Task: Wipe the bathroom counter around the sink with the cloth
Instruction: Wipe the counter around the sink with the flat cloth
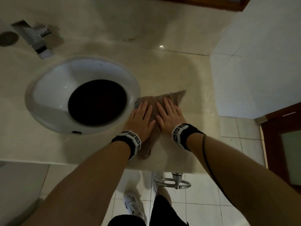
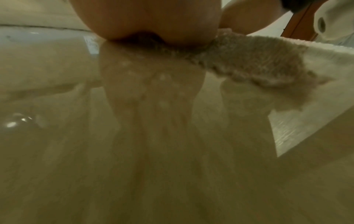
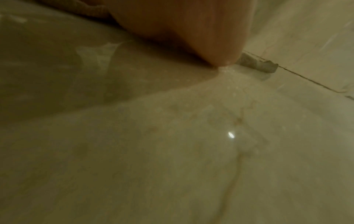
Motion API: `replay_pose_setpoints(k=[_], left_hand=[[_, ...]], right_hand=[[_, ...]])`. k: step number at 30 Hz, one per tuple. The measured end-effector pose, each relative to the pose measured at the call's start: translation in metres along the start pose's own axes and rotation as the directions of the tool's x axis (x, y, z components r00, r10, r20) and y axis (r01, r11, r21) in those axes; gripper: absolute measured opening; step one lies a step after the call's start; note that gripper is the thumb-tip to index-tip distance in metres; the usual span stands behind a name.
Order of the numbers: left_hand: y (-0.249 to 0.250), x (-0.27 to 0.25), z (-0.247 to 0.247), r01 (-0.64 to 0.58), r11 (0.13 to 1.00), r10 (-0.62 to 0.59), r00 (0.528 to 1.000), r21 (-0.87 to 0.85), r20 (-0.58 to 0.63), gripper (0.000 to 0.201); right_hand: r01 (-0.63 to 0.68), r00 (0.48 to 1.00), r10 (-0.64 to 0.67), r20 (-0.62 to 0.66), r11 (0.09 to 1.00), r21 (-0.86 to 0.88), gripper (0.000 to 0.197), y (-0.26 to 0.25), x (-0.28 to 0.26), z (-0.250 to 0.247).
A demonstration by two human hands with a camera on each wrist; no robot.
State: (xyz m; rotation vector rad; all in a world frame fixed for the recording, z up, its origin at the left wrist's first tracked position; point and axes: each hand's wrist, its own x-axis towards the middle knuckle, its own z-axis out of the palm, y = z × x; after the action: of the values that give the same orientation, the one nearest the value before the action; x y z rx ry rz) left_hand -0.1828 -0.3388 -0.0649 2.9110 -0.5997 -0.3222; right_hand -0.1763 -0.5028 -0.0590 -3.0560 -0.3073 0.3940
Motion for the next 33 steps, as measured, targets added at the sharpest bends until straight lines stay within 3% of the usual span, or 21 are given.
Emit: replay_pose_setpoints(k=[5,11,21,27,33], left_hand=[[-0.006,0.050,-0.006,0.026,1.000,-0.027,0.999,-0.009,-0.027,0.065],[-0.011,0.119,-0.020,0.036,0.999,-0.036,0.999,0.001,-0.030,0.064],[0.004,0.238,-0.039,0.073,0.997,-0.072,0.995,0.014,-0.071,0.061],[0.030,0.275,-0.043,0.000,1.000,0.000,0.999,-0.002,-0.044,0.073],[0.081,0.291,-0.033,-0.092,0.995,0.092,0.996,-0.026,-0.023,0.065]], right_hand=[[0.003,1.000,-0.003,-0.006,1.000,0.025,0.061,0.019,0.044,-0.011],[0.037,0.997,-0.036,-0.067,0.999,0.019,0.077,0.050,0.105,-0.027],[0.084,0.990,-0.074,-0.123,0.993,0.079,0.073,0.125,0.201,-0.052],[0.047,0.991,-0.034,-0.130,0.994,0.098,0.073,0.171,0.207,-0.054],[-0.022,0.970,0.051,-0.237,0.992,0.127,0.063,0.222,0.181,-0.043]])
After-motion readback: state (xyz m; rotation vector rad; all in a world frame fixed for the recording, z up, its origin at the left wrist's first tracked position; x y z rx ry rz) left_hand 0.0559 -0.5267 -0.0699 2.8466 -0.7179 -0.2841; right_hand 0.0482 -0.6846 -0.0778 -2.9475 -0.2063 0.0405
